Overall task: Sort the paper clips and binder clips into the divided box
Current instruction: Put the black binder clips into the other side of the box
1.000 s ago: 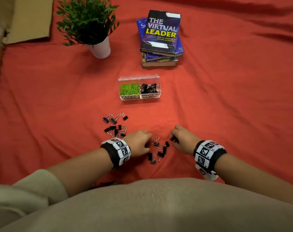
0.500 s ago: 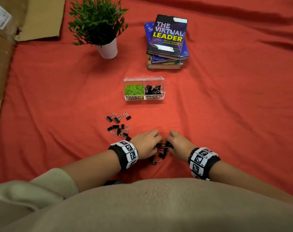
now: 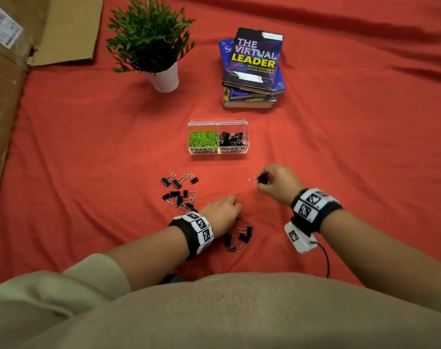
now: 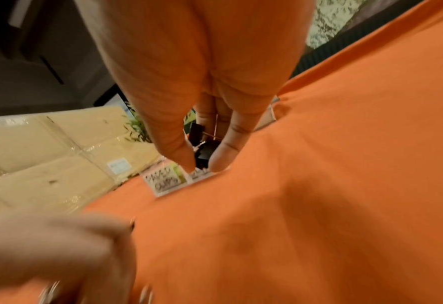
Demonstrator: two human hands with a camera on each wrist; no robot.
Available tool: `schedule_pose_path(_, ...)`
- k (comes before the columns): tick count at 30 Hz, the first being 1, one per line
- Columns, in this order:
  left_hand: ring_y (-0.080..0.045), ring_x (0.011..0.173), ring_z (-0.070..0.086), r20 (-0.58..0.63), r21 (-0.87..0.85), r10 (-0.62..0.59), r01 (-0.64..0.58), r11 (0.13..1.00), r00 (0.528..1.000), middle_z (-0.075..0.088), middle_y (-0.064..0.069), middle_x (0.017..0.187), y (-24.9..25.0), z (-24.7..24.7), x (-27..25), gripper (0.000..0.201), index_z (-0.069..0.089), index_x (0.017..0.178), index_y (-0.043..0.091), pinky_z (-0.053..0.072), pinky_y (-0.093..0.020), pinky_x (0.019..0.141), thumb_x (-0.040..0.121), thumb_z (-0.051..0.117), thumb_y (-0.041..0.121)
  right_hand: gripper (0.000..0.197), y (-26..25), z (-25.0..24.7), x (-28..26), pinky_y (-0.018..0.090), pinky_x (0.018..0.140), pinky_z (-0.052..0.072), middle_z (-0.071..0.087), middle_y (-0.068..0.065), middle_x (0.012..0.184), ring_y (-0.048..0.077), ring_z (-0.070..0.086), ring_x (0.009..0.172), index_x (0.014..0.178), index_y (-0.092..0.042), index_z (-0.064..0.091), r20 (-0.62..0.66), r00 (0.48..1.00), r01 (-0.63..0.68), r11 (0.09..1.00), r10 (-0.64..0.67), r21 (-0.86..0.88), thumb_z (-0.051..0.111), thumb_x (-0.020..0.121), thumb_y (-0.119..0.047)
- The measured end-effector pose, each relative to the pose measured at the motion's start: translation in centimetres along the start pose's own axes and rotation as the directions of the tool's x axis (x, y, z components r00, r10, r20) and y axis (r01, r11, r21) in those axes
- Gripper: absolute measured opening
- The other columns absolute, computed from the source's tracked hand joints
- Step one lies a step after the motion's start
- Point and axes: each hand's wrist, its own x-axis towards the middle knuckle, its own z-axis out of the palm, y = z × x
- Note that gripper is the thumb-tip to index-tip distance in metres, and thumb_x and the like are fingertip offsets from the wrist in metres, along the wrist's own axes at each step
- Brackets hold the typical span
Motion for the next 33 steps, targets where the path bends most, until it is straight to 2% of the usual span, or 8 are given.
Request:
schedule_pose_path(6, -0.035, 0.096, 0.058, -0.024, -0.064, -0.062, 0.06, 0.996, 0.998, 0.049, -0.015, 0.109, -1.1, 0.2, -0.2, 0.019, 0.051, 0.109, 0.008, 0.046, -0.044, 0.073, 0.095, 0.043, 0.018, 0.018, -5.6, -3.0, 7.4, 0.024, 0.074, 0.045, 0.066, 0.008, 0.099, 0.021, 0.061, 0.086, 0.096, -0.007, 0.067, -0.108, 0.987, 0.118, 0.992, -0.121, -0.032, 0.068, 0.079, -0.013)
schedule_pose_path(11, -0.036, 0.094, 0.059, -0.112, -0.209, -0.129, 0.104, 0.972, 0.985, 0.05, -0.012, 0.109, -2.6, -0.6, -0.2, 0.021, 0.054, 0.11, 0.009, 0.049, -0.041, 0.08, 0.093, 0.051, 0.023, 0.022, -7.9, -1.8, 11.1, 0.033, 0.084, 0.049, 0.066, 0.014, 0.107, 0.029, 0.061, 0.099, 0.101, -0.007, 0.066, -0.015, 0.992, 0.122, 0.975, -0.127, -0.185, 0.064, 0.079, -0.012)
schedule_pose_path(16, -0.035, 0.092, 0.059, -0.261, -0.33, -0.177, 0.085, 0.94, 0.949, 0.051, -0.014, 0.107, -4.9, -4.0, 1.3, 0.02, 0.06, 0.106, 0.009, 0.05, -0.041, 0.08, 0.09, 0.057, 0.019, 0.031, -6.8, -1.5, 11.3, 0.032, 0.096, 0.044, 0.06, 0.015, 0.118, 0.03, 0.057, 0.11, 0.11, -0.006, 0.065, -0.067, 0.993, 0.086, 0.977, -0.101, -0.194, 0.057, 0.081, -0.001)
schedule_pose_path(20, -0.032, 0.101, 0.056, -0.362, -0.344, -0.206, 0.076, 0.936, 0.909, 0.051, -0.014, 0.11, -6.4, -8.1, 4.3, 0.021, 0.061, 0.107, 0.009, 0.047, -0.039, 0.087, 0.088, 0.06, 0.018, 0.021, -5.6, -1.8, 8.8, 0.027, 0.085, 0.042, 0.063, 0.012, 0.106, 0.025, 0.06, 0.095, 0.098, -0.008, 0.068, -0.136, 0.982, 0.125, 0.989, -0.134, -0.078, 0.06, 0.079, -0.007)
schedule_pose_path(23, -0.03, 0.103, 0.056, -0.387, -0.336, -0.228, 0.094, 0.937, 0.893, 0.051, -0.013, 0.113, -7.0, -10.6, 6.8, 0.022, 0.061, 0.109, 0.01, 0.046, -0.036, 0.087, 0.088, 0.06, 0.017, 0.015, -4.9, -1.1, 5.7, 0.019, 0.072, 0.037, 0.068, 0.007, 0.098, 0.014, 0.055, 0.079, 0.093, -0.012, 0.069, -0.025, 0.992, 0.126, 0.991, -0.127, -0.042, 0.062, 0.08, -0.011)
schedule_pose_path(26, -0.031, 0.103, 0.056, -0.354, -0.284, -0.218, 0.118, 0.952, 0.909, 0.051, -0.014, 0.115, -7.3, -11.8, 8.7, 0.021, 0.06, 0.11, 0.008, 0.044, -0.036, 0.087, 0.09, 0.058, 0.016, 0.016, -4.2, 0.4, 2.1, 0.018, 0.069, 0.037, 0.07, 0.005, 0.097, 0.015, 0.06, 0.082, 0.096, -0.013, 0.068, 0.242, 0.963, 0.148, 0.984, -0.12, -0.101, 0.062, 0.081, -0.013)
schedule_pose_path(29, -0.034, 0.105, 0.055, -0.294, -0.217, -0.2, 0.139, 0.966, 0.935, 0.052, -0.016, 0.115, -7.4, -11.6, 9.9, 0.023, 0.059, 0.111, 0.006, 0.047, -0.04, 0.09, 0.089, 0.059, 0.014, 0.02, -3.8, 2.6, -1.1, 0.024, 0.072, 0.042, 0.066, 0.005, 0.1, 0.021, 0.059, 0.088, 0.099, -0.013, 0.064, 0.465, 0.878, 0.215, 0.963, -0.117, -0.164, 0.064, 0.078, -0.016)
schedule_pose_path(33, -0.033, 0.118, 0.046, -0.336, -0.181, -0.168, 0.112, 0.977, 0.927, 0.052, -0.015, 0.12, -7.3, -10.4, 9.2, 0.033, 0.055, 0.119, 0.006, 0.042, -0.044, 0.099, 0.089, 0.058, 0.017, 0.04, -3.0, 5.0, -4.1, 0.037, 0.08, 0.049, 0.051, 0.008, 0.111, 0.026, 0.053, 0.1, 0.11, -0.013, 0.054, 0.562, 0.821, 0.315, 0.902, -0.102, -0.297, 0.068, 0.075, -0.024)
